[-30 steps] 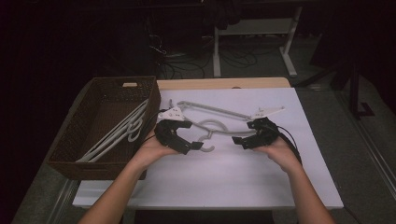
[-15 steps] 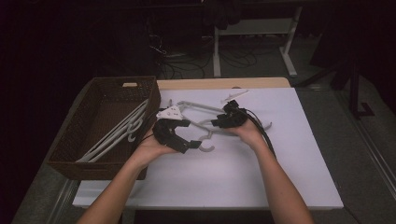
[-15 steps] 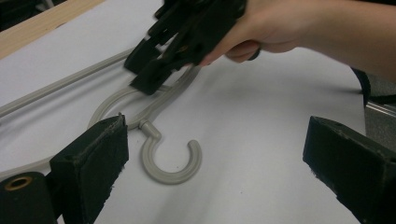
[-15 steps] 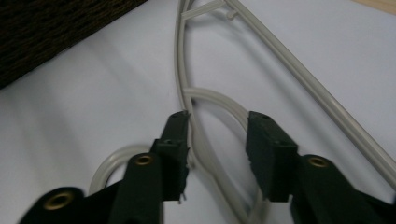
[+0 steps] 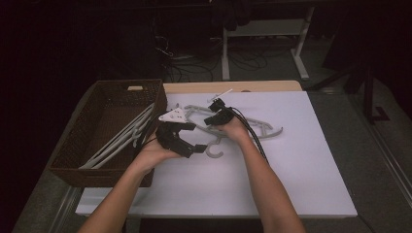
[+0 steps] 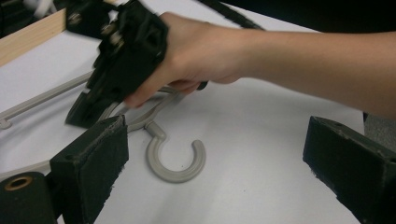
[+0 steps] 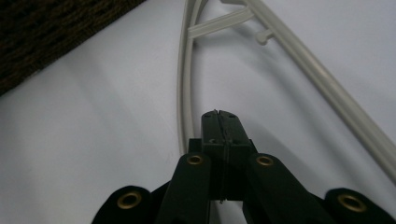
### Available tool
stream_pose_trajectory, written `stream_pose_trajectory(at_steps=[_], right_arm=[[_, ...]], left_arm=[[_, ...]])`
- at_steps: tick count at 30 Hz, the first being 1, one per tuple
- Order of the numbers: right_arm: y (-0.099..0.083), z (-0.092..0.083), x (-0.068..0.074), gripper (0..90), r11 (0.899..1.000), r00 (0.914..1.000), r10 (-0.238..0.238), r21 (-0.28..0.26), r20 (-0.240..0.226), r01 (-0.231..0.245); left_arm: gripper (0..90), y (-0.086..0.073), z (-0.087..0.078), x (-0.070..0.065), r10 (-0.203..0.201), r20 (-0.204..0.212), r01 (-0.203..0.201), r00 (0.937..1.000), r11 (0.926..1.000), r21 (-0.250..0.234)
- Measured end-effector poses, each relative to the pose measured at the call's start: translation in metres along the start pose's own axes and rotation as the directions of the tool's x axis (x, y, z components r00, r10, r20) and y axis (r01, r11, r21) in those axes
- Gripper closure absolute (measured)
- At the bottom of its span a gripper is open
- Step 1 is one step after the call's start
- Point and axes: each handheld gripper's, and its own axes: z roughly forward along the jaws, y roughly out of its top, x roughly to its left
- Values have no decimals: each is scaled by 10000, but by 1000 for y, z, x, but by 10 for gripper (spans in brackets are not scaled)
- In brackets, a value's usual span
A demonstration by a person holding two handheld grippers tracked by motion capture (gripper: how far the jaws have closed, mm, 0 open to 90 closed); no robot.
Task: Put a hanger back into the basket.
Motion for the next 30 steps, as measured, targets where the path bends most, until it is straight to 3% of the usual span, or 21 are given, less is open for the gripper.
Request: stream_pose_trajectory(at_steps=[6, 9, 14, 20, 22, 23, 30], right_arm=[[1, 18, 5, 890, 9988, 10000, -26, 490, 34, 24], [-1, 16, 4, 891, 9987, 9997, 59, 510, -231, -47], [-7, 10, 11, 891, 9954, 9968, -408, 840, -684, 465], [-23, -2, 27, 892, 9869, 9819, -910, 1171, -1664, 1113], [-27, -5, 30, 891, 9853, 9790, -977, 1209, -1787, 1204], [-37, -11, 38, 891, 9800, 9700, -1247, 1269, -2088, 1533], [-64, -31, 59, 891, 9691, 9508, -1666, 1346, -2614, 2068]], left_arm=[[70, 0, -2, 1, -20, -92, 20, 10000, 10000, -21], [70, 0, -3, 2, -79, -112, 78, 9999, 9999, -75], [70, 0, -4, 2, -95, -143, 94, 9999, 9999, -90], [70, 0, -7, 4, -117, -231, 114, 9997, 9999, -114], [70, 0, -7, 5, -133, -239, 130, 9996, 9998, -131], [71, 0, -8, 5, -158, -257, 155, 9995, 9998, -127], [71, 0, -8, 5, -156, -257, 154, 9995, 9998, -95]])
